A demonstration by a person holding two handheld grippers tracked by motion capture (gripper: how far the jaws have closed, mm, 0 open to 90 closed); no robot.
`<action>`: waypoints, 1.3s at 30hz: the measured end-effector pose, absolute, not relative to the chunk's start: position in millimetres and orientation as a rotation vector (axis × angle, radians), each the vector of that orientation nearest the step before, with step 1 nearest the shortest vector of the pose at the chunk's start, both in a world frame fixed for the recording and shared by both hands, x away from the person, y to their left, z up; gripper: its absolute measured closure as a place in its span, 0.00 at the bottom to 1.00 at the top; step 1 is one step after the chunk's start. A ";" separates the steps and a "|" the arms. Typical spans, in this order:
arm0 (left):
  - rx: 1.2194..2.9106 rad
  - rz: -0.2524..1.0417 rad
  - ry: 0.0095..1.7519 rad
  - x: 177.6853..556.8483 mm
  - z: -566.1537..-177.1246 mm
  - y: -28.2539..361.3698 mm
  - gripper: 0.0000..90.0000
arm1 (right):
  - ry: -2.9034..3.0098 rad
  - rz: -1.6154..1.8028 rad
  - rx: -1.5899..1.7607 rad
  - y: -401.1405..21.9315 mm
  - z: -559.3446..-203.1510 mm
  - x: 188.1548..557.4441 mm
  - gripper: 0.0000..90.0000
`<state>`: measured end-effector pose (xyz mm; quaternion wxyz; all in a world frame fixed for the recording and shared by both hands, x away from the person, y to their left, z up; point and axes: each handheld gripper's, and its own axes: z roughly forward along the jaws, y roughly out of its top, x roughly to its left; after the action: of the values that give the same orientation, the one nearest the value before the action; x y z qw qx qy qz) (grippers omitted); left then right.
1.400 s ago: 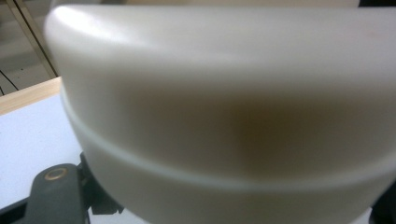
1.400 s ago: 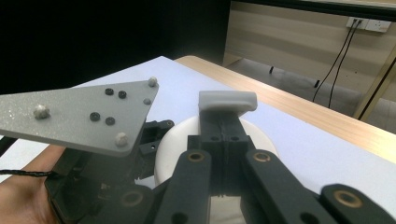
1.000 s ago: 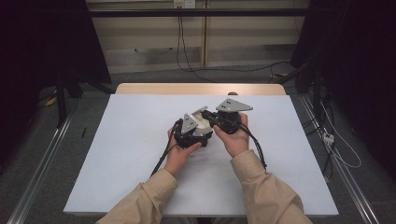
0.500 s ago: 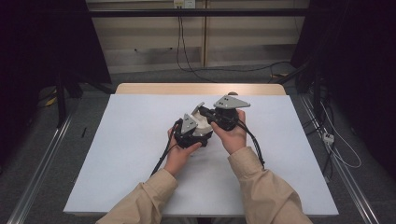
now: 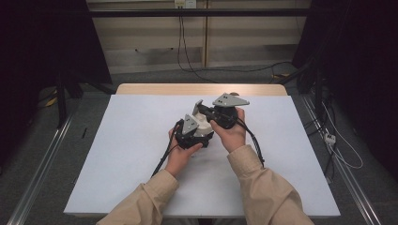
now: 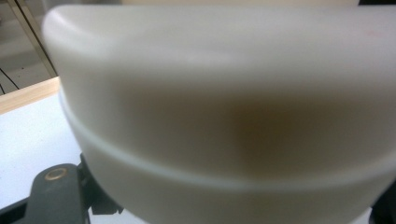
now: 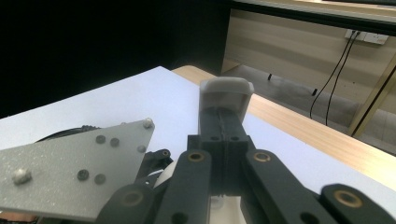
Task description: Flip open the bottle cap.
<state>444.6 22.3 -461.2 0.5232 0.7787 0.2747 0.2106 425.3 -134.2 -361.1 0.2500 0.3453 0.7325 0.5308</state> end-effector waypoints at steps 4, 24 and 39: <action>1.861 0.501 0.660 444.8 -461.3 22.1 0.21 | 1.993 1.451 0.940 -133.5 -361.0 426.6 1.00; 1.861 0.500 0.662 444.9 -461.3 22.1 0.21 | 2.004 1.438 0.939 -129.8 -358.5 431.0 1.00; 1.871 0.507 0.648 446.2 -460.9 23.4 0.21 | 2.010 1.427 0.941 -124.9 -356.5 436.8 1.00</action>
<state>446.2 23.4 -460.9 0.5215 0.7811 0.2705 0.2115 436.8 -124.9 -356.5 0.2491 0.3455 0.7378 0.5237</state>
